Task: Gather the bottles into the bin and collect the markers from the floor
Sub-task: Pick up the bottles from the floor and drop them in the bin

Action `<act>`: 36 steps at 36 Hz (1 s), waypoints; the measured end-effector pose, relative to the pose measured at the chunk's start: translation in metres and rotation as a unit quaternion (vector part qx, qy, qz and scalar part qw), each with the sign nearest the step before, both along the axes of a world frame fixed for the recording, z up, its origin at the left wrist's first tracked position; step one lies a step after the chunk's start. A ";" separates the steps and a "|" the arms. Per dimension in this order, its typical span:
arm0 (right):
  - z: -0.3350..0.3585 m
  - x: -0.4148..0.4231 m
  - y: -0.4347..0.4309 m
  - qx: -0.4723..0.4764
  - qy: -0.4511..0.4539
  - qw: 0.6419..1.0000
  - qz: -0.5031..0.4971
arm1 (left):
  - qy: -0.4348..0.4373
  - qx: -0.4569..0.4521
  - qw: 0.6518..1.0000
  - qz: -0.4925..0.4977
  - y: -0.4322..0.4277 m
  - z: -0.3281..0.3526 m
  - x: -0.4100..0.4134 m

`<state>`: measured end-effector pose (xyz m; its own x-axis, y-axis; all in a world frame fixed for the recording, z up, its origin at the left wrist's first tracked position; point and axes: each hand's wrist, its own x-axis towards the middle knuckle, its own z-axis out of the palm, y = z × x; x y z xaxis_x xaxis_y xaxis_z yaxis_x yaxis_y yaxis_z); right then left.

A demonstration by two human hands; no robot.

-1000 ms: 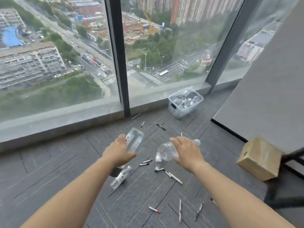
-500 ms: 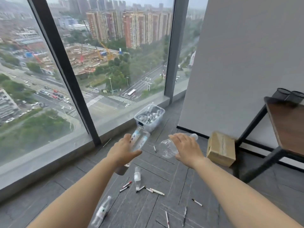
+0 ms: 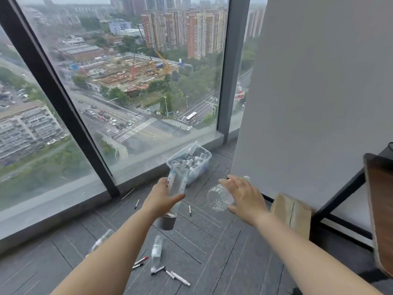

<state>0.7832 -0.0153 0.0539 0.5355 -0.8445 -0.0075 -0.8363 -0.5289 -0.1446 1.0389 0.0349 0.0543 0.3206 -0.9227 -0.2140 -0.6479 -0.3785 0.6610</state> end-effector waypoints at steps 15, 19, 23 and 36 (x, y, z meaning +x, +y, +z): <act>-0.040 0.028 -0.198 0.017 0.022 0.999 0.026 | 0.103 -0.013 0.990 0.093 -0.195 -0.039 0.023; -0.060 0.064 -0.286 0.026 0.030 0.999 0.021 | 0.129 0.000 0.983 0.127 -0.270 -0.064 0.057; -0.076 0.111 -0.376 0.043 0.030 0.999 0.006 | 0.146 0.013 0.975 0.165 -0.337 -0.075 0.091; -0.125 0.222 -0.553 0.172 0.043 0.984 0.007 | 0.147 0.019 0.956 0.254 -0.456 -0.097 0.154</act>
